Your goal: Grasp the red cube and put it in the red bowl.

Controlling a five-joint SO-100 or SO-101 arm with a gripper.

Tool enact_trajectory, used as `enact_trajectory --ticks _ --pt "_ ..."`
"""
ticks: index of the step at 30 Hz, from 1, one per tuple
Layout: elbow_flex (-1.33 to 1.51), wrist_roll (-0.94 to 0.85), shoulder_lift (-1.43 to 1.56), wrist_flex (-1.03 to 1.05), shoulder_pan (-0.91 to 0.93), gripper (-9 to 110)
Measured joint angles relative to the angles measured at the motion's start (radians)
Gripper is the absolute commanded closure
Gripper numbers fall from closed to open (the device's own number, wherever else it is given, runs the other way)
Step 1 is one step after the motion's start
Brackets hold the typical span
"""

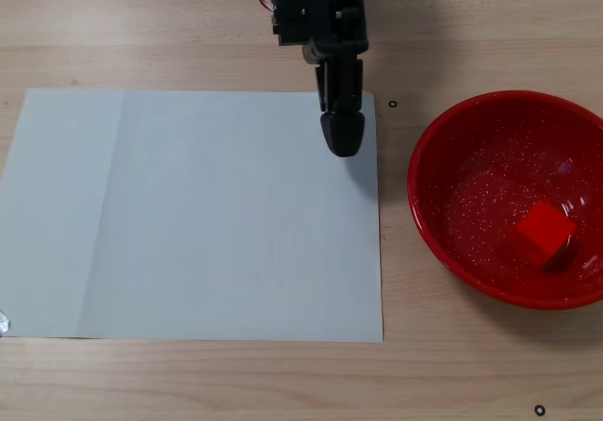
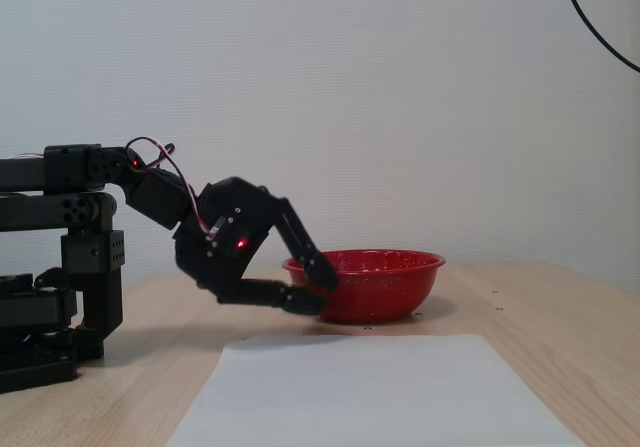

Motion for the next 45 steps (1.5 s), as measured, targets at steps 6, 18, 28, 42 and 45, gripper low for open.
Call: enact_trajectory --ticks 6,18,28,42,45 --pt "0.000 -0.018 0.043 0.183 0.005 101" --pt "0.000 -0.092 0.072 0.466 0.008 101" --pt "0.000 -0.078 0.072 0.474 0.011 101" --pt "0.000 -0.044 0.072 0.489 0.012 101" --pt "0.000 -0.044 0.072 0.489 0.012 101"
